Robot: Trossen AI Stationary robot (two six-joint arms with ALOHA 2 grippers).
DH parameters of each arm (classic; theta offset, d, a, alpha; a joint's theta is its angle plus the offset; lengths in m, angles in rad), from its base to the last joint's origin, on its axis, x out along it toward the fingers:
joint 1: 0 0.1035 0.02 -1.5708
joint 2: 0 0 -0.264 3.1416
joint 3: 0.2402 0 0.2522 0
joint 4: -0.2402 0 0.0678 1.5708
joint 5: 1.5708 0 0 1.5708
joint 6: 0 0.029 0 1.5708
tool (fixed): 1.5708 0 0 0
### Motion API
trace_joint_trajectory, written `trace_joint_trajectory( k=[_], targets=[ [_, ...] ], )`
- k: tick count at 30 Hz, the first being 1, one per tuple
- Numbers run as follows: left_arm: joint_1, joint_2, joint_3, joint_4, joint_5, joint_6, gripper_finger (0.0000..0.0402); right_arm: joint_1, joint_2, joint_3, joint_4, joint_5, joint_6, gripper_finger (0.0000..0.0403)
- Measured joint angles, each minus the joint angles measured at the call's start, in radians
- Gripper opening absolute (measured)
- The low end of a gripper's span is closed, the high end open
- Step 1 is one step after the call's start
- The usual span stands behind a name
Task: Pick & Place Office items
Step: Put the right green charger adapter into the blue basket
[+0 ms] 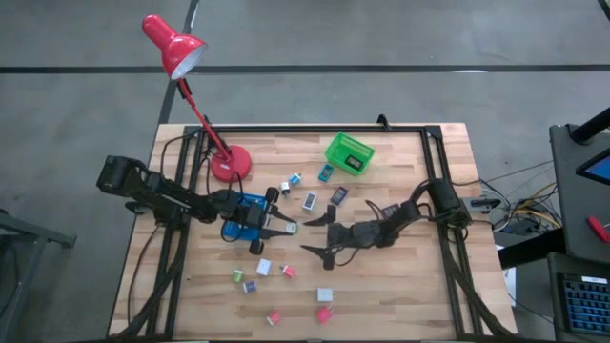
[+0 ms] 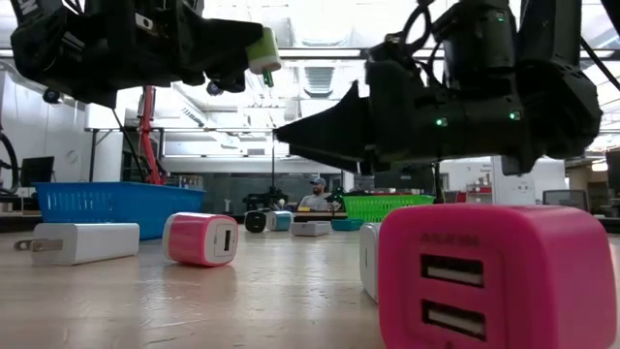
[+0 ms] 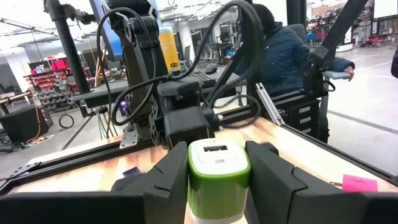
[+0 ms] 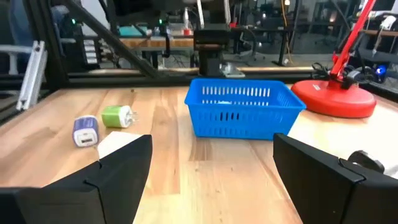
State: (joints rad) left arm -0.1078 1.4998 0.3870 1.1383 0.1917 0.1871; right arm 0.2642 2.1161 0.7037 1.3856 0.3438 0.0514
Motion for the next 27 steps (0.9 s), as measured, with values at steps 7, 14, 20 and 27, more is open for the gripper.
trace_joint_trajectory(
  k=[7,14,20,27],
  targets=[
    [0.000,0.000,0.000,-0.003,0.000,0.000,0.0131,0.000,-0.048,-0.131,0.134,0.012,-0.007,0.0325],
    [0.000,0.000,0.000,-0.010,0.000,0.000,0.0131,0.013,-0.211,-0.296,0.138,0.071,-0.013,0.0324],
    [-0.001,0.000,0.000,-0.018,0.000,0.000,0.0131,0.027,-0.380,-0.449,0.137,0.089,-0.010,0.0324],
    [-0.001,-0.008,-0.001,-0.061,-0.001,0.000,0.0131,0.062,-0.507,-0.606,0.138,0.156,0.056,0.0318]
  ],
)
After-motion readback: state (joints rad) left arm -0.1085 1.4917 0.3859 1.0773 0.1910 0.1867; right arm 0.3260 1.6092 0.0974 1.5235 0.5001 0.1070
